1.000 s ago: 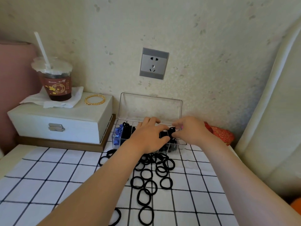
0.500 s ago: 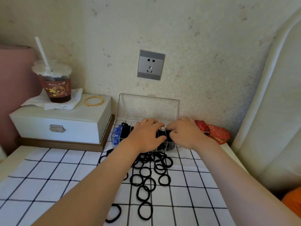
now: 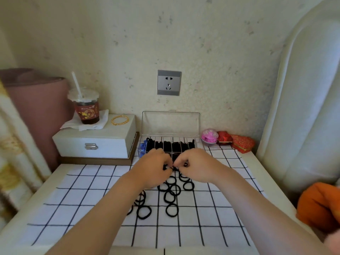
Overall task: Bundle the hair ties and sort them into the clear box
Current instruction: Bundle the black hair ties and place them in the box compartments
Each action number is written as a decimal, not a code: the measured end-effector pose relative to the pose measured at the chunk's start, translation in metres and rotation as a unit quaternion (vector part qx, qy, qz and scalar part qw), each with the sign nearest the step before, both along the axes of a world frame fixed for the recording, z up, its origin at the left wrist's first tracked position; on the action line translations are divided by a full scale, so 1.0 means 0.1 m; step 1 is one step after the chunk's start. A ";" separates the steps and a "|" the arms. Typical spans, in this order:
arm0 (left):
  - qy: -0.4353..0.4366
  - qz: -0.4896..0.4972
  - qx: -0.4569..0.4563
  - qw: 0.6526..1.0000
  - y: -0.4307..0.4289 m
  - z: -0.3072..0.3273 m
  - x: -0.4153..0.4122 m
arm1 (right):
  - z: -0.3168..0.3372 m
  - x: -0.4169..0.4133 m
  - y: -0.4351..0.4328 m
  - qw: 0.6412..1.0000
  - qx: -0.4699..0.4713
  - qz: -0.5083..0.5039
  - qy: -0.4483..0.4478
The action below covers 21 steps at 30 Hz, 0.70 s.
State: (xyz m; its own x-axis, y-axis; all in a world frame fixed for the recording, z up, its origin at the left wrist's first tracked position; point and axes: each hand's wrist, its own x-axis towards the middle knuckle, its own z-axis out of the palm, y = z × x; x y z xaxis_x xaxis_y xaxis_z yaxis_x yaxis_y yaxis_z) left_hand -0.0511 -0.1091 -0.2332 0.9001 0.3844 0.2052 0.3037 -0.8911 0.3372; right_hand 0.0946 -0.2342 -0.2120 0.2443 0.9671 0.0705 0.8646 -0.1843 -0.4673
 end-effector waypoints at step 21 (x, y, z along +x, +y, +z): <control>0.166 0.063 -0.084 0.981 -0.17 -0.16 -0.73 | -0.33 -0.50 0.06 0.992 -0.115 0.044 -0.025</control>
